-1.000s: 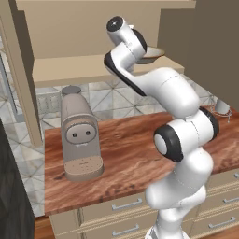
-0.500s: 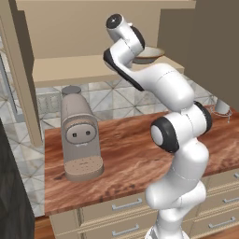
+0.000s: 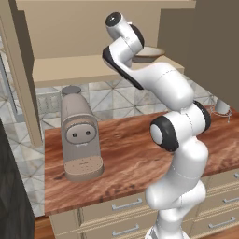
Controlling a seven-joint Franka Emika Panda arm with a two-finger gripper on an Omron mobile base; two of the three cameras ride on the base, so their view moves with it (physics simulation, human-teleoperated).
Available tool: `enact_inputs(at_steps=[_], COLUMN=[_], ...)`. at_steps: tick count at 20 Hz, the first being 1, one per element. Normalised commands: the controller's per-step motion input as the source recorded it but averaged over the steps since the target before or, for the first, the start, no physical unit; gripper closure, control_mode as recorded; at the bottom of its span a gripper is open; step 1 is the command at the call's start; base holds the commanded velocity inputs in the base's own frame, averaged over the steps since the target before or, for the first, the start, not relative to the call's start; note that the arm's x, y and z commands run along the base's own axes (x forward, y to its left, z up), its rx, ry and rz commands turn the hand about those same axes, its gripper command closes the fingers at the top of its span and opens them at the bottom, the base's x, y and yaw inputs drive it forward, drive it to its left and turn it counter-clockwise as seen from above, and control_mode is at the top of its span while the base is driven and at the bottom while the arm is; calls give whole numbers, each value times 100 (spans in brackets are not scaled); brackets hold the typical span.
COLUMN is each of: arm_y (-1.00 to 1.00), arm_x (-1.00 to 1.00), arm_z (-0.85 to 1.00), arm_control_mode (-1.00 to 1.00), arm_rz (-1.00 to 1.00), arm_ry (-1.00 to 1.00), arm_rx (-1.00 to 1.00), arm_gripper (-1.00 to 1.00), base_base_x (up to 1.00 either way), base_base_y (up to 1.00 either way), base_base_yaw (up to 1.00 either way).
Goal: Pick up the bowls from the cabinet and place each bowl in front of a stool on the dining counter.
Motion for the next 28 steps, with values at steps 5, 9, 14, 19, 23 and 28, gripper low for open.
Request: enact_inputs(at_steps=[5,9,14,19,23,28], arm_y=[-3,-2,0,7,1,6], arm_x=[0,0,0,-11,-11,-24], arm_z=[0,0,0,0,-4,0], arm_control_mode=[-100,-100,-100,-100,-100,-100], arm_rz=[0,0,0,0,0,0], arm_ry=[0,0,-4,-15,-21,-11], arm_rx=[3,3,2,-3,-10,-6], arm_gripper=[100,100,100,100,100,100], base_base_x=[0,0,0,0,0,0], base_base_y=[0,0,0,0,0,0], base_base_yaw=[0,0,0,0,0,0])
